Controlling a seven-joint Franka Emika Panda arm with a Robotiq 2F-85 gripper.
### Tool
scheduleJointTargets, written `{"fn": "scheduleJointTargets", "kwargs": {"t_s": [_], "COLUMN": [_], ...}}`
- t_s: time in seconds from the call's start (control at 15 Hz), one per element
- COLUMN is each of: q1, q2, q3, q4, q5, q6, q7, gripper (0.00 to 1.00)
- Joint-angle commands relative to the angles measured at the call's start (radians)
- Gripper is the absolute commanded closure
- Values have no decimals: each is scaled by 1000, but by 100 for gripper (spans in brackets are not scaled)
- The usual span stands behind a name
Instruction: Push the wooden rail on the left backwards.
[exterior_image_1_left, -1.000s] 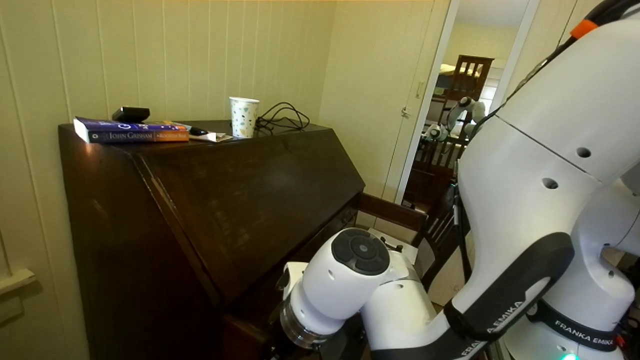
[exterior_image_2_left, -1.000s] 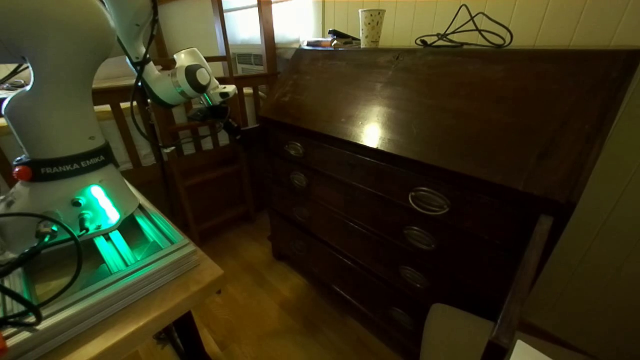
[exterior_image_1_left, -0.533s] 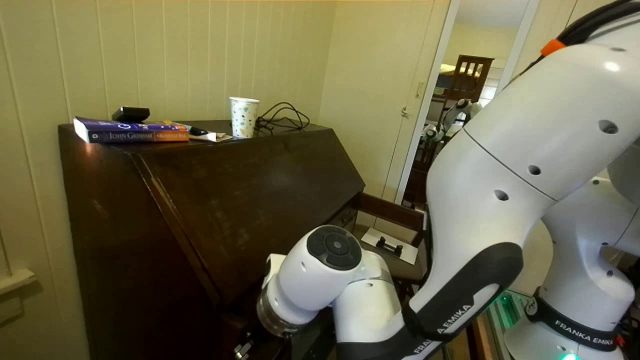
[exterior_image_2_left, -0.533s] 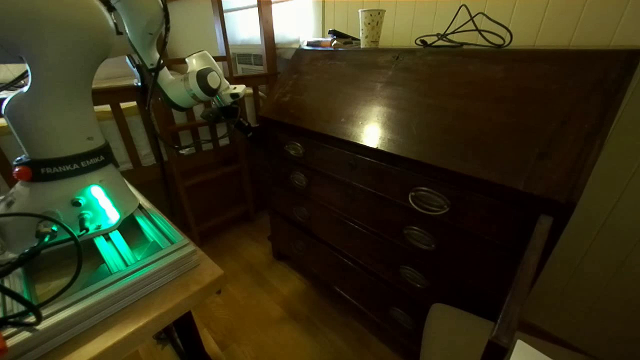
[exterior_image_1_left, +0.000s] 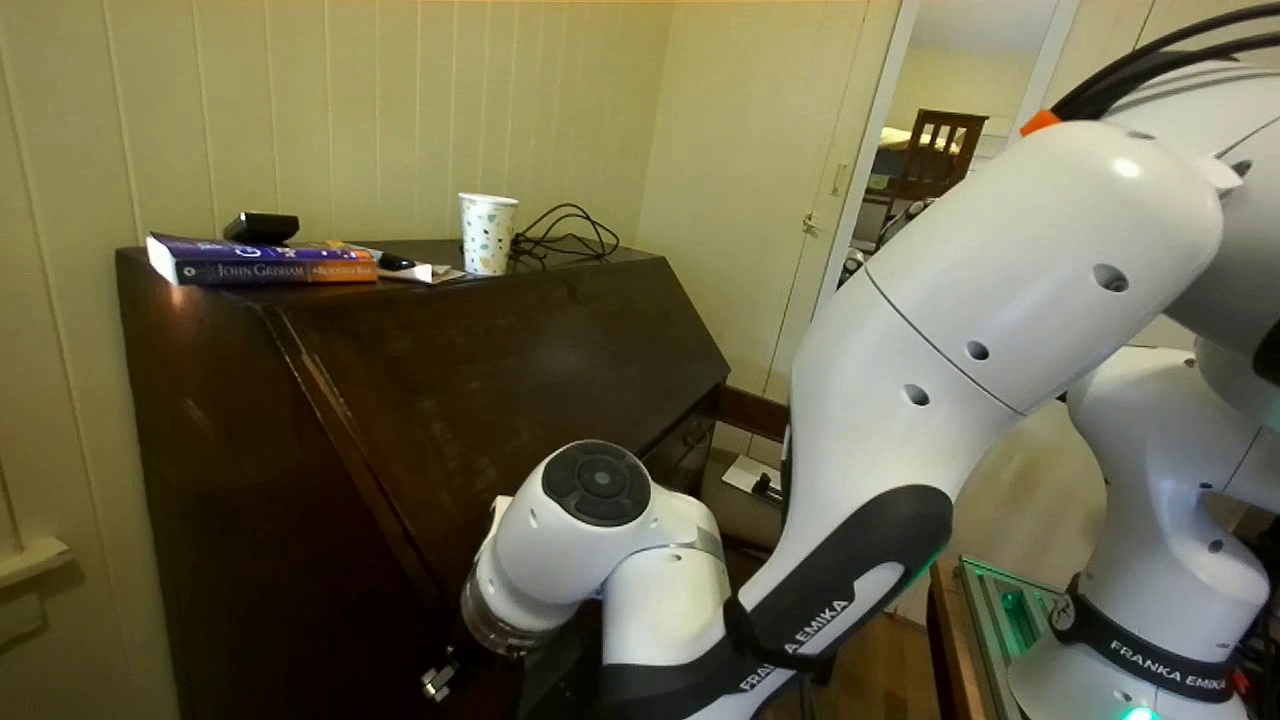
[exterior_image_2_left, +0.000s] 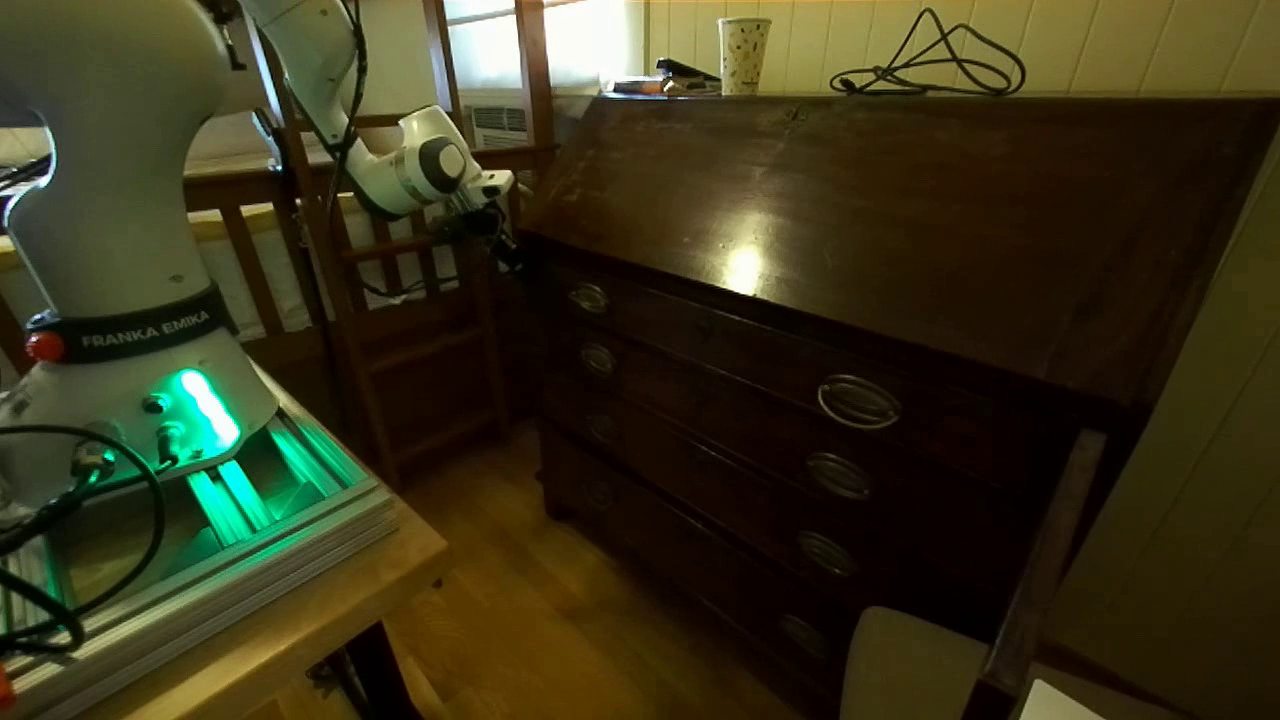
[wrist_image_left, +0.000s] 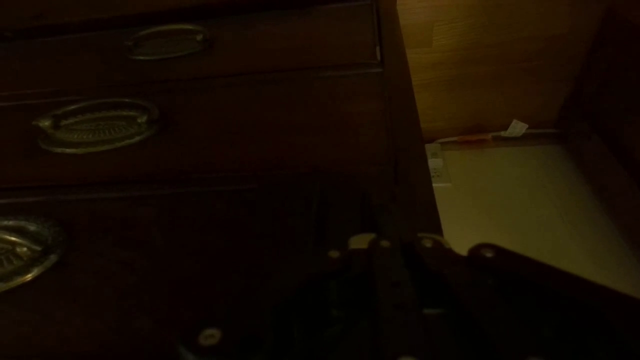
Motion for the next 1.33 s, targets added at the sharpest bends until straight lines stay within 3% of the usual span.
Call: {"fn": "scheduleJointTargets", "kwargs": {"t_s": [0.0,0.27,0.8,0.87,1.0,1.13,1.2,1.27], "q1": [-64,-71,-148,-148,-72,-45,-134,-143], "q2": [103,3,-343,-382,-435,-491,-412,-432], "q3": [8,59,240,238,128,60,163,157], "q4": [179,95,-283,-324,-389,-437,-358,-374], "q5": [-11,-45,-44,-44,-86,-179,-161,-191], "q6": [-42,-133,-86,-112,-218,-315,-246,-258], "q7": [2,-16,-172,-171,-70,22,-20,-3], "gripper": [100,100,100,100,100,100,74,97]}}
